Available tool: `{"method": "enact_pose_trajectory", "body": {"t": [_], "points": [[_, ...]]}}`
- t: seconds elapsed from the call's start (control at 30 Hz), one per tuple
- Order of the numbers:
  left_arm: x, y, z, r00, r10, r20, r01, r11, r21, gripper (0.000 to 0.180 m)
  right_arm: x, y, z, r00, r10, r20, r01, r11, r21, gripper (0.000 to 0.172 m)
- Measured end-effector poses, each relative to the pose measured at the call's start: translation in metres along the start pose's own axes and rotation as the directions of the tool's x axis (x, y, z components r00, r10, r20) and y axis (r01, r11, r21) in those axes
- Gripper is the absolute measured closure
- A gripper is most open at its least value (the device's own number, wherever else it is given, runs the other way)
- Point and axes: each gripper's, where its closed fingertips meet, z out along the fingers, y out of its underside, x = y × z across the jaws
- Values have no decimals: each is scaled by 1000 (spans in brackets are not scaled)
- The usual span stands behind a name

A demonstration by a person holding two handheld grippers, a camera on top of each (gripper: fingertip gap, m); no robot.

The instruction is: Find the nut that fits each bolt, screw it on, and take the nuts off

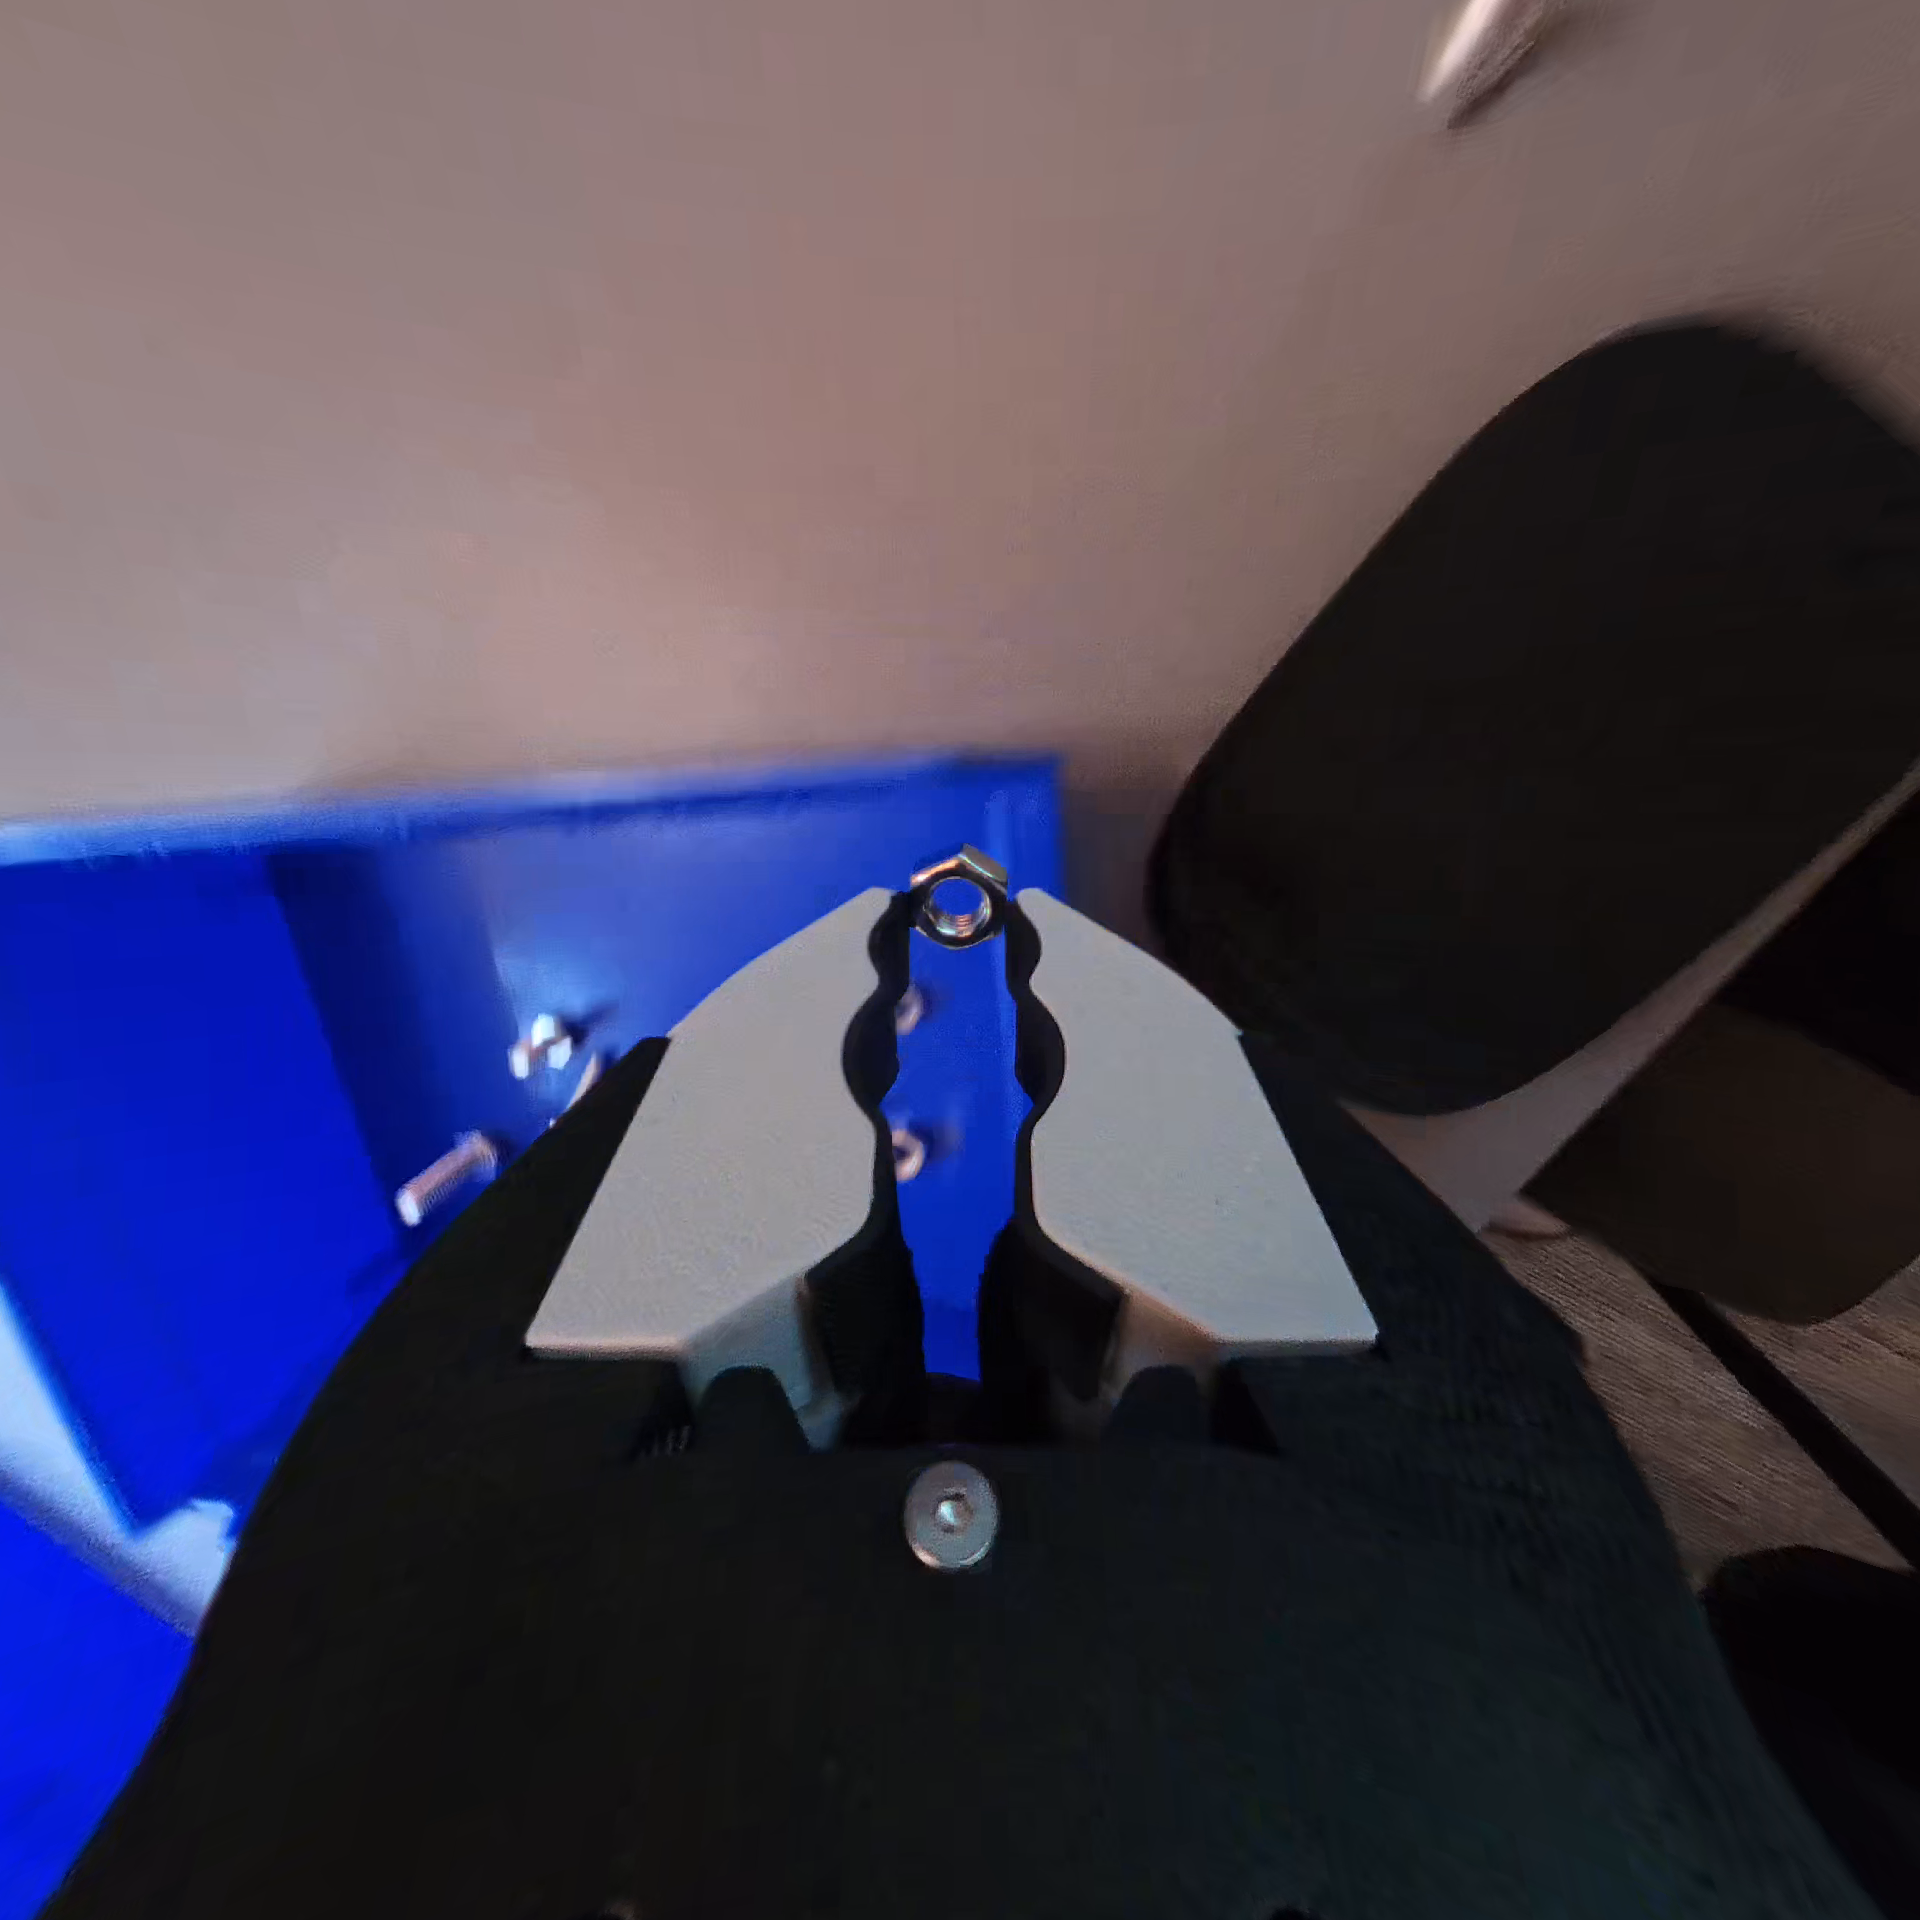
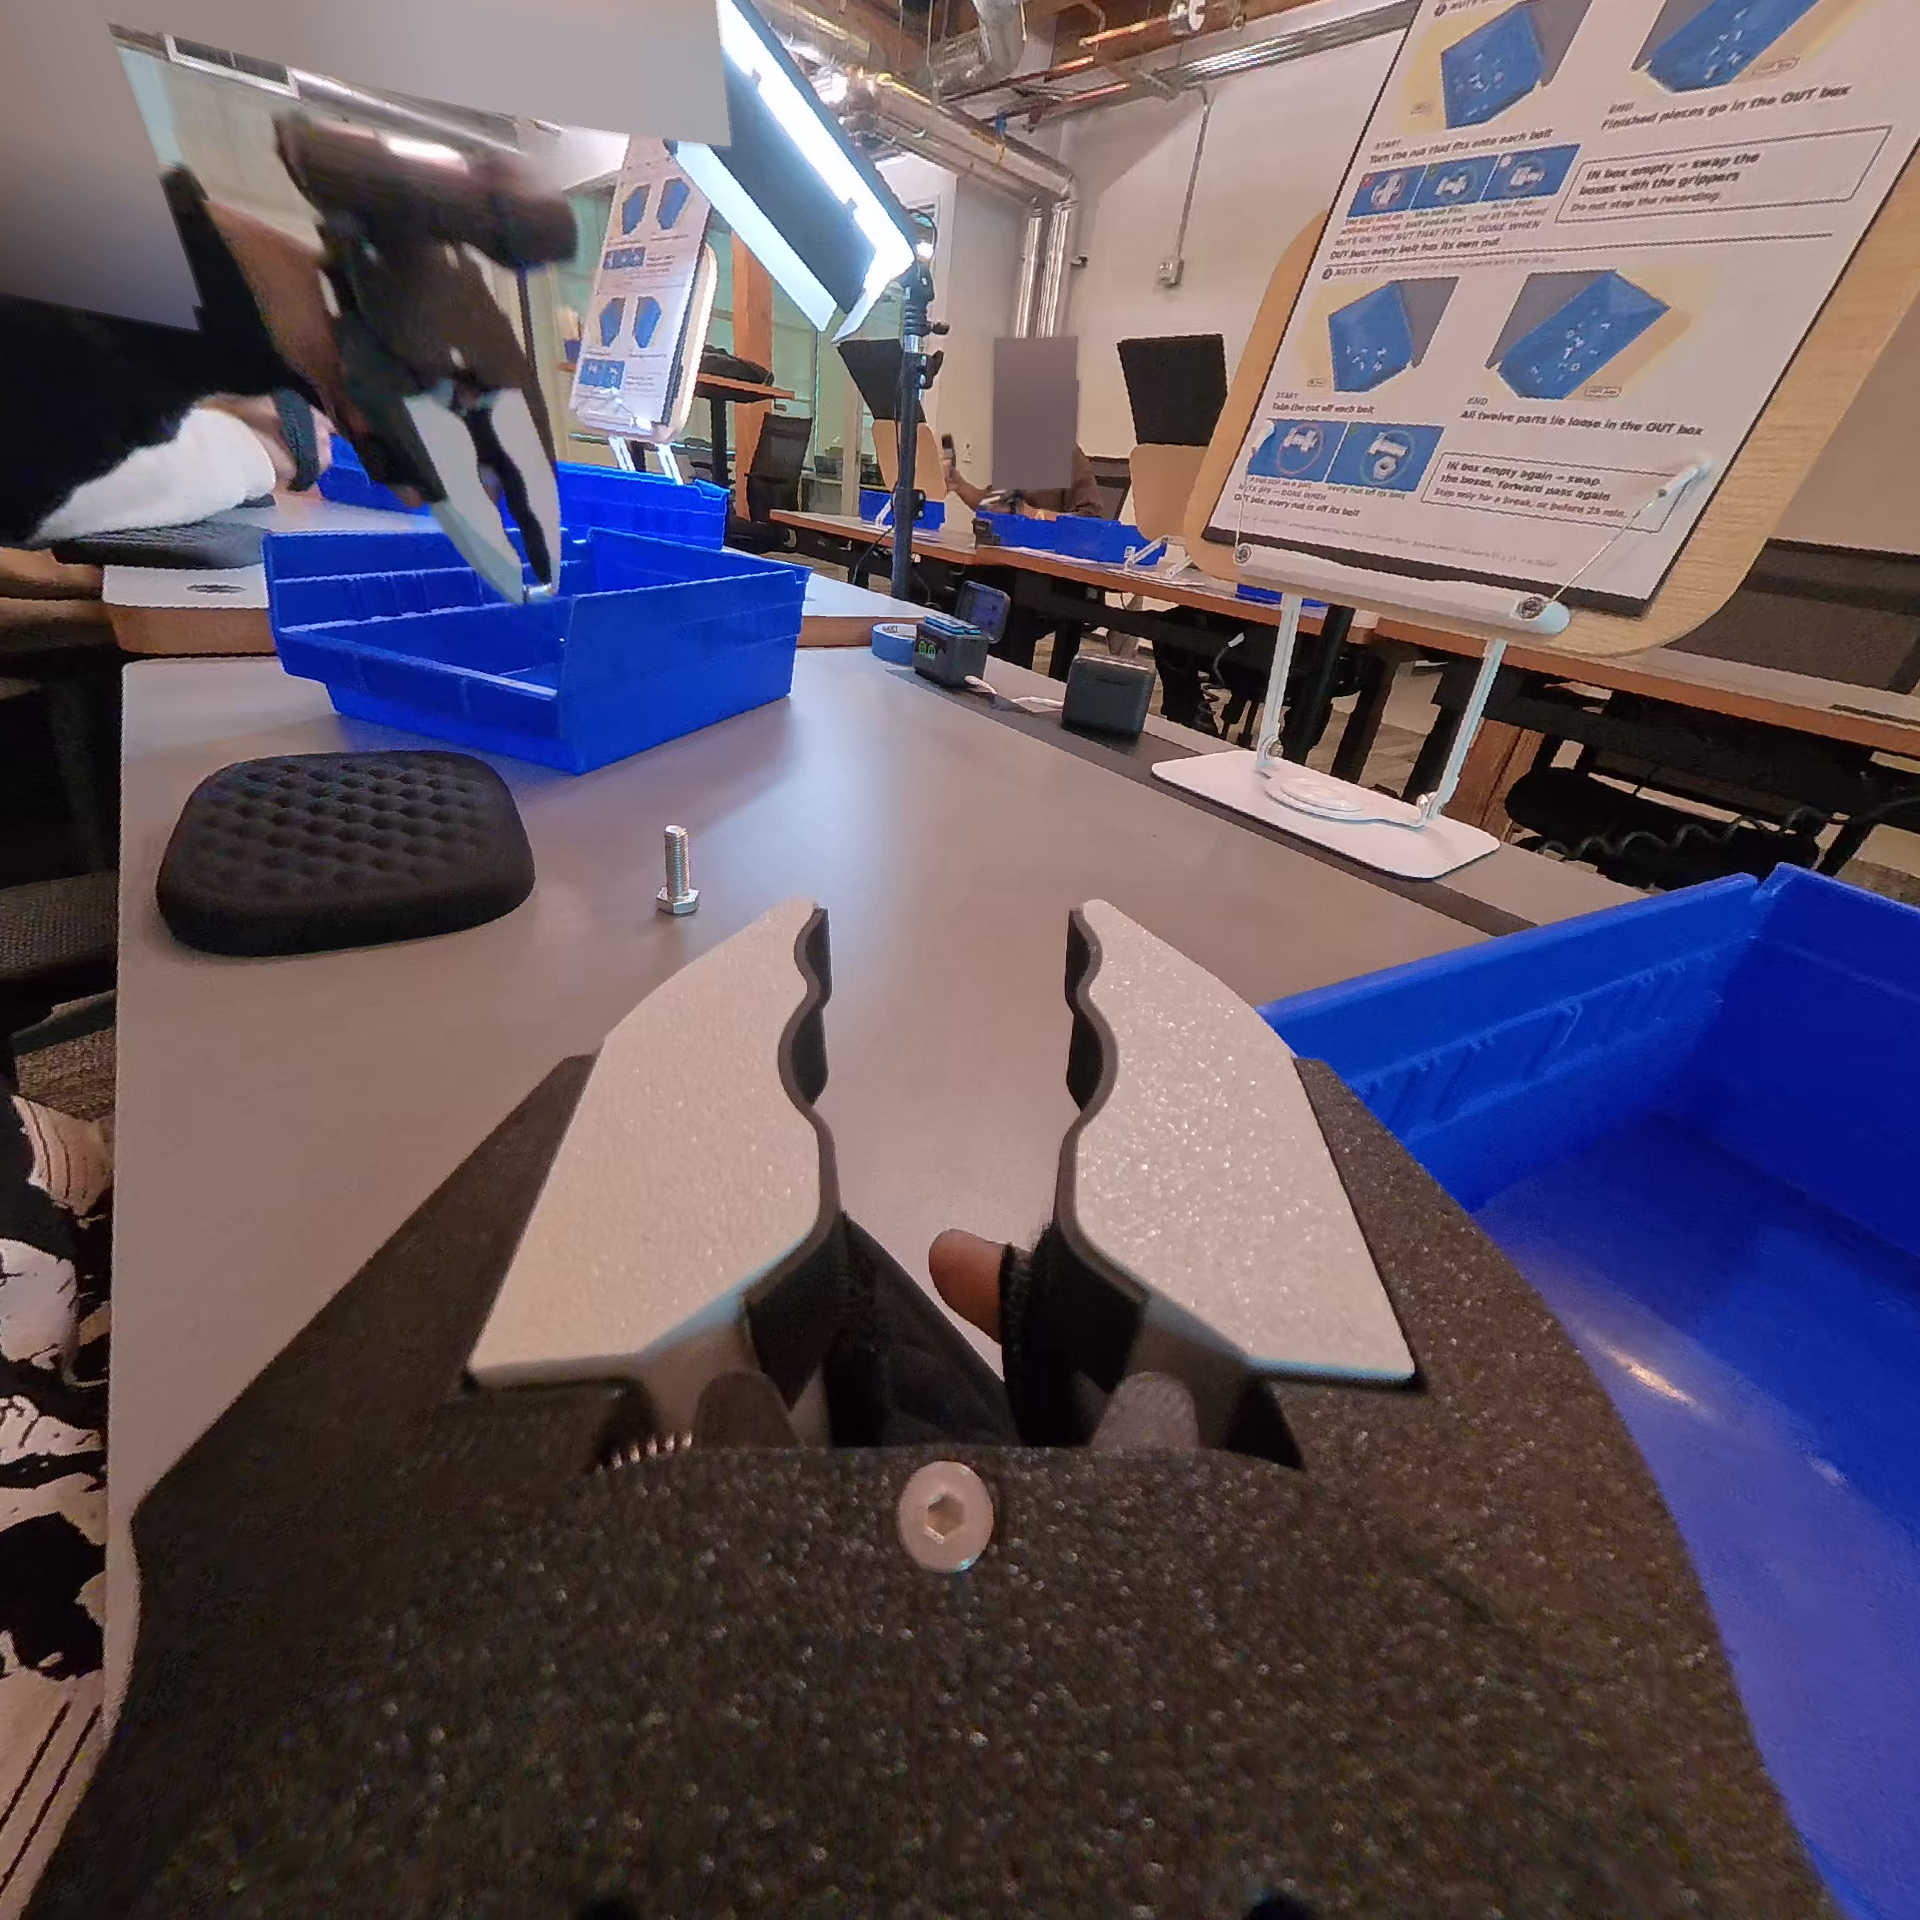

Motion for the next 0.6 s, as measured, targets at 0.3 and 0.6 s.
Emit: {"method": "enact_pose_trajectory", "body": {"t": [0.3,0.6], "points": [[139,-133,51,894,424,-147,-414,905,96,163,-1,-2,-1,1000,-10,0,10,1000,9,129],[161,-163,109,857,483,-181,-489,872,10,163,-2,0,0,1000,-20,4,20,1000,-3,129]]}}
